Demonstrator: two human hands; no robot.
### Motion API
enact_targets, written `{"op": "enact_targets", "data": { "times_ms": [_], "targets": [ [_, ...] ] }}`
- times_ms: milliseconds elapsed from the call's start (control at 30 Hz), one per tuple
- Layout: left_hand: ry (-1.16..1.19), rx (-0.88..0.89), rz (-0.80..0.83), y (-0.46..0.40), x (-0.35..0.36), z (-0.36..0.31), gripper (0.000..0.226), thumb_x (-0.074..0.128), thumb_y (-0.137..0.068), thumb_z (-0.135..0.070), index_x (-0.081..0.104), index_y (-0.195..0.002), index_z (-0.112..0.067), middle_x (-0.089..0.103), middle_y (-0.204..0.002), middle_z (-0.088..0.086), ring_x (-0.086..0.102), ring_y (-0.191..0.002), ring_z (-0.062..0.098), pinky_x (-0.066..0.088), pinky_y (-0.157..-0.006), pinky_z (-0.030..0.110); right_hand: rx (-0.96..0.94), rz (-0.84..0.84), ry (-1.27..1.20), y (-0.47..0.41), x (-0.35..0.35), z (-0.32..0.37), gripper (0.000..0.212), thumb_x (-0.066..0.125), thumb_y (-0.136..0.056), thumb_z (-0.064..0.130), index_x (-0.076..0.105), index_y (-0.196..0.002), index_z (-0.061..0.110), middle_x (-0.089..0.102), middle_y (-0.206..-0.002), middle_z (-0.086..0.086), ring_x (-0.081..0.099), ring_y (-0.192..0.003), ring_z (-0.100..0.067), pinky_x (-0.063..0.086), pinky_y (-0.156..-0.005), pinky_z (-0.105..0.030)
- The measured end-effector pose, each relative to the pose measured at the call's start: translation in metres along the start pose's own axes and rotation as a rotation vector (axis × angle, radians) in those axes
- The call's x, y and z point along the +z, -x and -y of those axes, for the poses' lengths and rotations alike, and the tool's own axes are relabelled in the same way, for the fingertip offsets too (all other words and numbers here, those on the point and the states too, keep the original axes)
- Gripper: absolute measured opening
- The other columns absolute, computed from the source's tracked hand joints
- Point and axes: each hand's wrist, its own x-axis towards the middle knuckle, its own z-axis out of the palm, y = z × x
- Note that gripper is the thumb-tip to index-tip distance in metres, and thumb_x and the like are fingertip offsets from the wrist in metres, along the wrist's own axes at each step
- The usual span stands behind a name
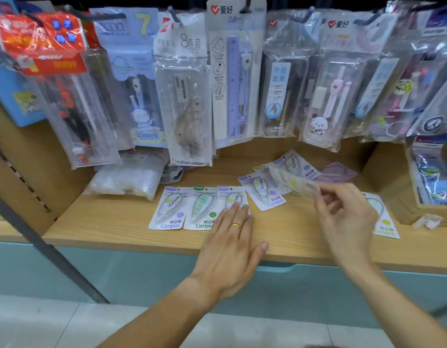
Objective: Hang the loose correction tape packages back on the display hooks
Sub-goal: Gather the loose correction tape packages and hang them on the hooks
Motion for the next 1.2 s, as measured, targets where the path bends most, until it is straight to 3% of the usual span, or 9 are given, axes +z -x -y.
{"op": "enact_targets", "data": {
  "times_ms": [167,367,567,733,867,967,1033,1133,1200],
  "targets": [
    [0.047,0.077,-0.013,-0.005,0.009,-0.036,0.07,0.035,-0.107,-0.056,0.051,-0.15,-0.003,0.05,-0.157,0.016,0.042,-0.15,0.032,0.036,-0.123,0.046,-0.267,0.095,0.155,0.055,-0.038,-0.035,0.022,0.061,-0.093,0.007,0.081,-0.102,0.009,0.067,-0.093,-0.005,0.063,-0.082,-0.022,0.049,-0.077,-0.032],
    [0.056,0.061,-0.031,-0.006,0.017,-0.047,0.067,0.036,-0.106,-0.053,0.054,-0.147,-0.002,0.054,-0.153,0.017,0.046,-0.146,0.032,0.036,-0.124,0.041,-0.22,0.253,0.17,0.068,-0.037,-0.045,0.024,0.067,-0.086,0.001,0.079,-0.103,0.013,0.074,-0.1,0.005,0.064,-0.088,-0.022,0.049,-0.084,-0.033],
    [0.057,0.044,-0.049,-0.047,0.006,-0.047,0.068,0.025,-0.109,-0.052,0.037,-0.16,-0.008,0.028,-0.17,0.018,0.021,-0.16,0.031,0.016,-0.131,0.045,0.226,0.195,0.085,0.002,-0.023,-0.039,0.02,0.066,-0.092,0.007,0.073,-0.109,0.016,0.072,-0.1,0.005,0.066,-0.08,-0.017,0.055,-0.081,-0.037],
    [-0.028,-0.021,0.147,-0.054,0.008,-0.044,0.081,0.012,-0.107,-0.062,0.012,-0.167,-0.007,0.004,-0.175,0.014,-0.001,-0.163,0.025,-0.01,-0.13,0.038,0.616,0.233,-0.005,-0.07,0.034,-0.054,0.031,0.072,-0.092,0.031,0.069,-0.117,0.015,0.075,-0.109,-0.004,0.067,-0.11,-0.029,0.052,-0.097,-0.038],
    [-0.076,-0.033,0.153,-0.051,0.006,-0.041,0.084,0.012,-0.106,-0.062,0.026,-0.163,-0.002,0.022,-0.172,0.017,0.019,-0.16,0.03,0.0,-0.131,0.041,0.813,0.267,-0.039,-0.096,0.069,-0.064,0.047,0.077,-0.088,0.032,0.065,-0.128,0.011,0.069,-0.126,-0.012,0.067,-0.115,-0.034,0.055,-0.098,-0.039],
    [-0.063,-0.057,0.114,-0.045,0.004,-0.038,0.084,0.015,-0.106,-0.061,0.043,-0.155,0.001,0.042,-0.162,0.02,0.04,-0.151,0.035,0.02,-0.13,0.047,0.849,0.099,-0.079,-0.1,0.063,-0.066,0.042,0.077,-0.087,0.023,0.067,-0.126,0.01,0.07,-0.12,-0.01,0.067,-0.114,-0.031,0.053,-0.092,-0.032],
    [-0.058,-0.062,0.103,-0.041,0.004,-0.038,0.084,0.017,-0.106,-0.061,0.045,-0.154,0.002,0.045,-0.16,0.021,0.04,-0.15,0.037,0.024,-0.129,0.049,0.808,0.034,-0.11,-0.09,0.037,-0.06,0.032,0.077,-0.087,0.019,0.072,-0.118,0.014,0.072,-0.106,0.0,0.069,-0.105,-0.024,0.056,-0.092,-0.033],
    [-0.022,0.021,0.006,-0.044,0.005,-0.048,0.074,0.025,-0.108,-0.056,0.043,-0.157,-0.003,0.041,-0.163,0.019,0.033,-0.155,0.036,0.028,-0.127,0.05,0.748,-0.019,-0.107,-0.056,-0.023,-0.051,0.015,0.076,-0.089,0.016,0.072,-0.102,0.023,0.072,-0.091,0.003,0.067,-0.076,-0.009,0.051,-0.066,-0.021],
    [0.054,0.172,-0.027,-0.049,0.009,-0.063,0.066,0.027,-0.11,-0.052,0.031,-0.164,-0.014,0.029,-0.171,0.013,0.023,-0.159,0.033,0.025,-0.129,0.048,0.716,-0.067,-0.049,-0.029,-0.056,-0.052,0.016,0.077,-0.087,0.017,0.072,-0.1,0.025,0.074,-0.089,0.003,0.067,-0.073,-0.008,0.052,-0.071,-0.024]
  ]
}}
